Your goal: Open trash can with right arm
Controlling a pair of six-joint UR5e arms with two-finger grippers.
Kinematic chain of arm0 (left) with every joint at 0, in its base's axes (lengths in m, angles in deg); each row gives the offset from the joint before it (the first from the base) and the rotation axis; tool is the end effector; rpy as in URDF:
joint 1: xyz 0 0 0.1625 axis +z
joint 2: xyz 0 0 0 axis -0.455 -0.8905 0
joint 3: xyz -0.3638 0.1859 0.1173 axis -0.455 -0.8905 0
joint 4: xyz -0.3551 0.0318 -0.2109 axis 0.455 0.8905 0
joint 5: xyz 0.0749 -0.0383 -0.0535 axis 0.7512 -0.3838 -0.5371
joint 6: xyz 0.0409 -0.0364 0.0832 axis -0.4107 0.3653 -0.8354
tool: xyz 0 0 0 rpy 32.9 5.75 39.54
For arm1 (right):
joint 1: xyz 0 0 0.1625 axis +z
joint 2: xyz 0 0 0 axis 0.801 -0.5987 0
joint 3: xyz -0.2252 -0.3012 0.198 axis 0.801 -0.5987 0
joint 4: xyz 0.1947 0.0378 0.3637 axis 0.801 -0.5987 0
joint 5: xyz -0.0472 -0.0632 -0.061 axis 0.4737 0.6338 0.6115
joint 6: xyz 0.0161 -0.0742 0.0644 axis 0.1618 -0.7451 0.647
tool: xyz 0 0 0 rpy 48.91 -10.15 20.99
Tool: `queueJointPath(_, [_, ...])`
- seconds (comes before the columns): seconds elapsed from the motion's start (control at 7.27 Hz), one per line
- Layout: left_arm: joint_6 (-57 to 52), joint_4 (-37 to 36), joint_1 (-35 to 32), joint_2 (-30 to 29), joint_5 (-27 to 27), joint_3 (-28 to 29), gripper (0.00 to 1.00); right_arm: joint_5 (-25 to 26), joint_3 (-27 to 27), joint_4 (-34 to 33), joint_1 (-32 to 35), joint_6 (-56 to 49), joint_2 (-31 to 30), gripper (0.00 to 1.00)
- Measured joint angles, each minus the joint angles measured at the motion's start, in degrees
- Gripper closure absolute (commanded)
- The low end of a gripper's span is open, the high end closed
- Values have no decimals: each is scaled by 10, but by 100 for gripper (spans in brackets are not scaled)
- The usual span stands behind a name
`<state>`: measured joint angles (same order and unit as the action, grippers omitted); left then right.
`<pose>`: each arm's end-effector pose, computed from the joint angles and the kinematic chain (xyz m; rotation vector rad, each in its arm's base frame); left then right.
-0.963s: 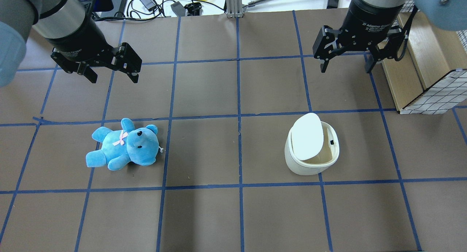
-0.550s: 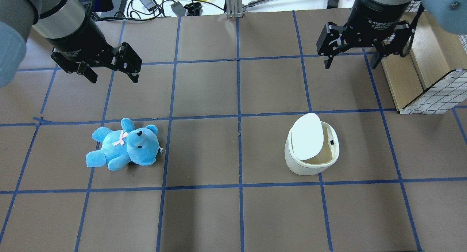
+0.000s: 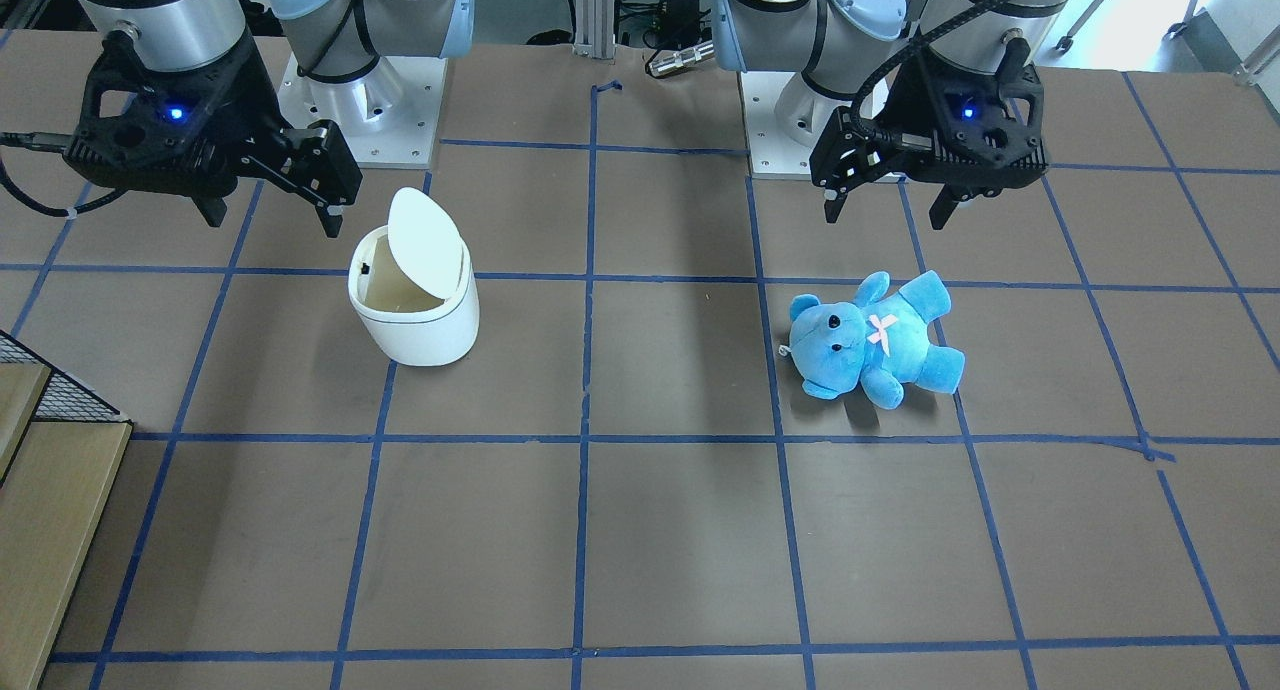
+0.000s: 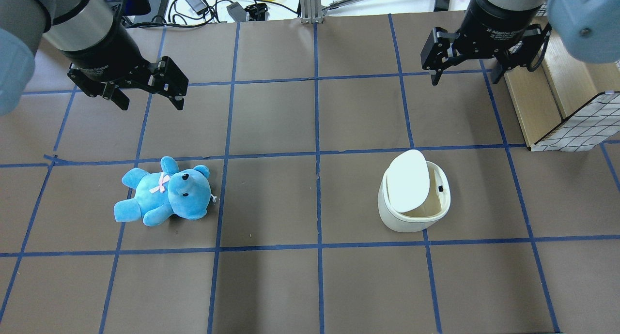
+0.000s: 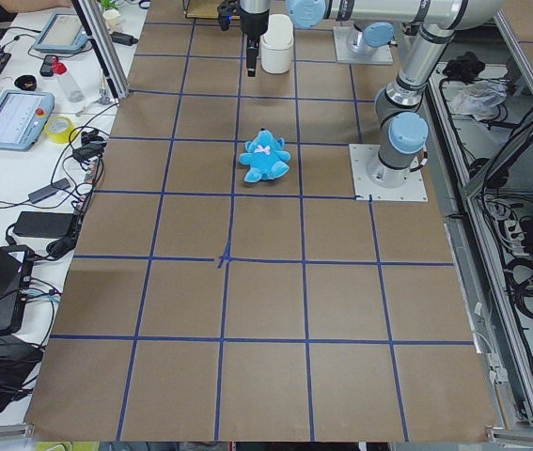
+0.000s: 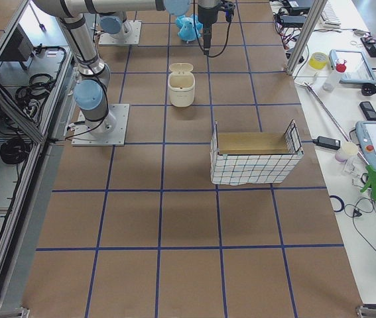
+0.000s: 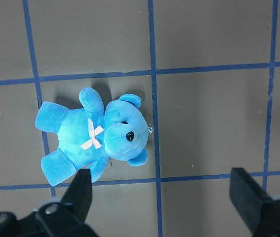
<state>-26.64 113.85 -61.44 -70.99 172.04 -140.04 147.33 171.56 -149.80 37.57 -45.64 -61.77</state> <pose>-0.1208 -0.4774 0.5024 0.0649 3.1379 -0.0722 0.1359 -0.4972 0.5071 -0.0990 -3.0979 0.0656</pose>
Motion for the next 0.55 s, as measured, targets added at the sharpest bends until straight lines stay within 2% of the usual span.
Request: queueJointPath(0.55, [0, 0, 0, 0, 0, 0, 0, -10, 0, 24, 0, 0, 0, 0])
